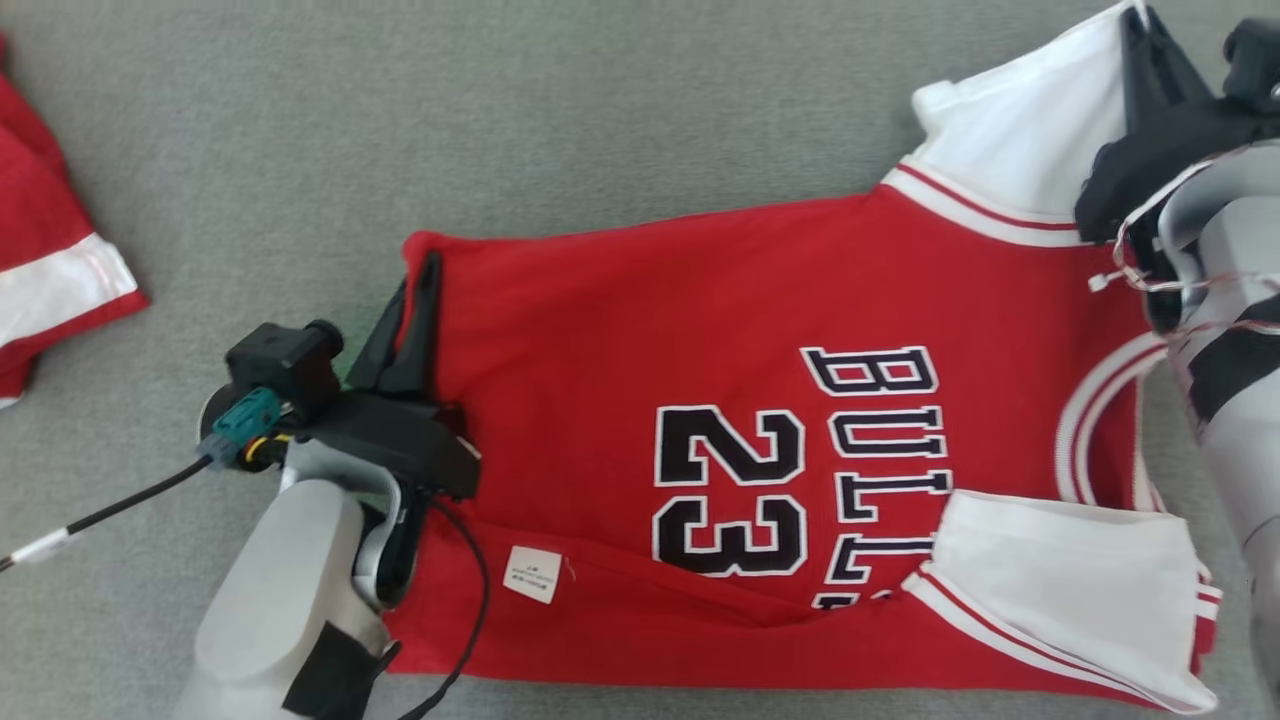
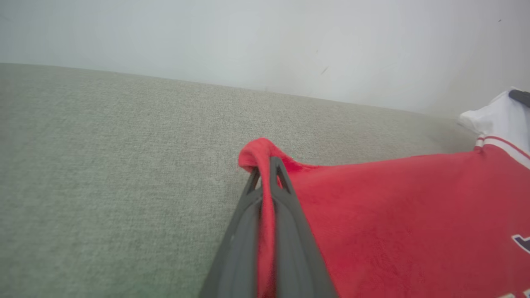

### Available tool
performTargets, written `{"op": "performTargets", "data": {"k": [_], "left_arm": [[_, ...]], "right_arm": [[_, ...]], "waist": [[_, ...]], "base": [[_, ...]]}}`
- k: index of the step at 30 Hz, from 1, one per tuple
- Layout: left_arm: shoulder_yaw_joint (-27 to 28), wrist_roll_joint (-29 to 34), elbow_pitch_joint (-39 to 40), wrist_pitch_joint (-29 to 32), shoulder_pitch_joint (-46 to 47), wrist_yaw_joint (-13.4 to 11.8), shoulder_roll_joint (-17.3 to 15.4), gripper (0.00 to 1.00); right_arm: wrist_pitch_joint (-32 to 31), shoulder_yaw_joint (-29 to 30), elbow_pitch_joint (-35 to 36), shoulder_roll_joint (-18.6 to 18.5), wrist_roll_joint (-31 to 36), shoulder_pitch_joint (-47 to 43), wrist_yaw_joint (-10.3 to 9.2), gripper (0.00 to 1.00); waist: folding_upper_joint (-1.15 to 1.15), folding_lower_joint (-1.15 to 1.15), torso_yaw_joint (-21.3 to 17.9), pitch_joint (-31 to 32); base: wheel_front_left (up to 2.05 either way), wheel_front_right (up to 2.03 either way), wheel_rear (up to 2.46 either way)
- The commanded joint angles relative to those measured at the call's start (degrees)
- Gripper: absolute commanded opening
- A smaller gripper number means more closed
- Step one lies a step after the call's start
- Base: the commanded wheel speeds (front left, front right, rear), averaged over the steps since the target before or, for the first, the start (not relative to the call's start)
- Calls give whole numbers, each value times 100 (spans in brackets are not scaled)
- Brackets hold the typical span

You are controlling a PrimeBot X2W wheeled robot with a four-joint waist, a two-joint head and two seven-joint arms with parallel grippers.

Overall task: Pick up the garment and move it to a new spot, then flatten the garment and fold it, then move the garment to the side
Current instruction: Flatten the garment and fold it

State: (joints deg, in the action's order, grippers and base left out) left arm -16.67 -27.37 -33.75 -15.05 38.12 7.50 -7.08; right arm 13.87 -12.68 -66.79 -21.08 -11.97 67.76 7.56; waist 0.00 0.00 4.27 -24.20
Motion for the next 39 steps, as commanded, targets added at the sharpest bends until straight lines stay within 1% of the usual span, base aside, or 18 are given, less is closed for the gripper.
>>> {"op": "performTargets", "data": {"k": [1, 6, 10, 14, 18, 22, 28, 36, 39], "left_arm": [[30, 38, -18, -18, -99, -10, -40, 0], [184, 95, -77, -18, -170, -10, -123, 0], [241, 138, -125, -18, -156, -10, -135, 0], [269, 193, -120, -18, -171, -10, -100, 0], [386, 241, 109, -18, -339, -10, -107, 0], [468, 393, 485, -18, -716, -10, -124, 0], [569, 492, 905, -18, -1259, -10, -81, 0], [719, 476, 1013, -18, -1610, -10, -13, 0], [728, 463, 984, -18, -1651, -10, -6, 0]], "right_arm": [[51, -56, 101, 34, -104, -146, -16, 0], [130, -391, 987, -4, -675, -780, -16, 0], [136, -503, 1983, -132, -1152, -1451, -16, 0], [134, -389, 2888, -252, -1453, -2262, -16, 0], [136, -202, 3628, -231, -1588, -3066, -16, 0], [136, -25, 4116, -191, -1704, -3772, -16, 0], [137, 413, 4598, -17, -1790, -4609, -15, 0], [136, 879, 5086, 232, -1940, -5422, -15, 0], [137, 912, 5166, 278, -1988, -5566, -16, 0]], "waist": [[0, 0, -182, 149], [0, 0, -373, 242], [0, 0, -444, 300], [0, 0, -494, 371], [0, 0, -558, 478], [0, 0, -589, 572], [0, 0, -566, 698], [0, 0, -538, 863], [0, 0, -530, 879]], "base": [[0, 0, 0], [0, 0, 0], [0, 0, 0], [0, 0, 0], [0, 0, 0], [0, 0, 0], [0, 0, 0], [0, 0, 0], [0, 0, 0]]}}
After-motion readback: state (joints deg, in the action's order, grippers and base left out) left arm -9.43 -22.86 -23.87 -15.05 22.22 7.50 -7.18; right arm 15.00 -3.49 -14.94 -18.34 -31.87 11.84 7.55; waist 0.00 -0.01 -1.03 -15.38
